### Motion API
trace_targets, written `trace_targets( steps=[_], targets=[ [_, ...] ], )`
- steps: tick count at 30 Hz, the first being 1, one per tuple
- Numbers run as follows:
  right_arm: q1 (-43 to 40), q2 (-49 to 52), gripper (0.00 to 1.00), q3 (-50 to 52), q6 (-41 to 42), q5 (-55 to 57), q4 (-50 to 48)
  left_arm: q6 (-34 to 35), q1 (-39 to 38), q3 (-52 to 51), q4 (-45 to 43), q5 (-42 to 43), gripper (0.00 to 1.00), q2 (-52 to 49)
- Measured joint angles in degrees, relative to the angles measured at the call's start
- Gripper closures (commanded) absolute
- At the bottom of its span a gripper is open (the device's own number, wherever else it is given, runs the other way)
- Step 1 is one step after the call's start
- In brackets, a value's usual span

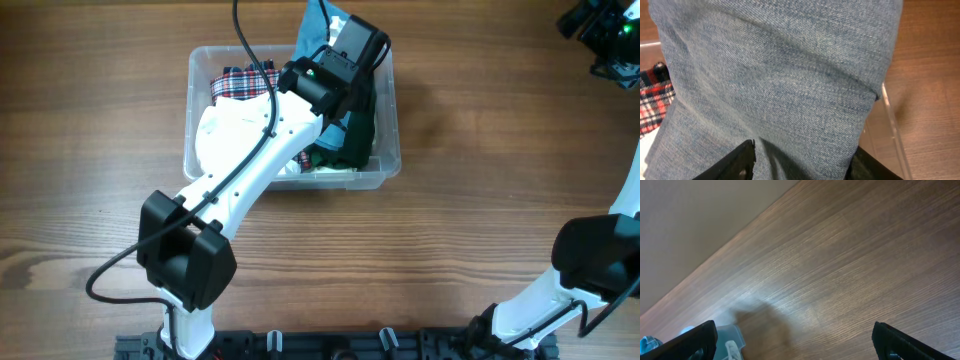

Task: Pack container
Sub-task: 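Lower the denim item onto the green garment and release it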

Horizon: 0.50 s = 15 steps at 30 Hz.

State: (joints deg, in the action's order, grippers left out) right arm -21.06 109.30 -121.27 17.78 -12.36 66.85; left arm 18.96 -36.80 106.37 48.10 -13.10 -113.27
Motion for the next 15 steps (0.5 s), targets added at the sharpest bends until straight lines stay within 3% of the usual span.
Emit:
trace_targets(
  steps=[9, 15],
  targets=[
    [0.0, 0.0, 0.00, 0.0, 0.0, 0.0, 0.0, -5.6, 3.7, 0.0, -2.2, -1.5, 0.40, 0.0],
    [0.0, 0.0, 0.00, 0.0, 0.0, 0.0, 0.0, -8.4, 11.2, 0.4, -7.6, 4.8, 0.46, 0.2]
  ],
)
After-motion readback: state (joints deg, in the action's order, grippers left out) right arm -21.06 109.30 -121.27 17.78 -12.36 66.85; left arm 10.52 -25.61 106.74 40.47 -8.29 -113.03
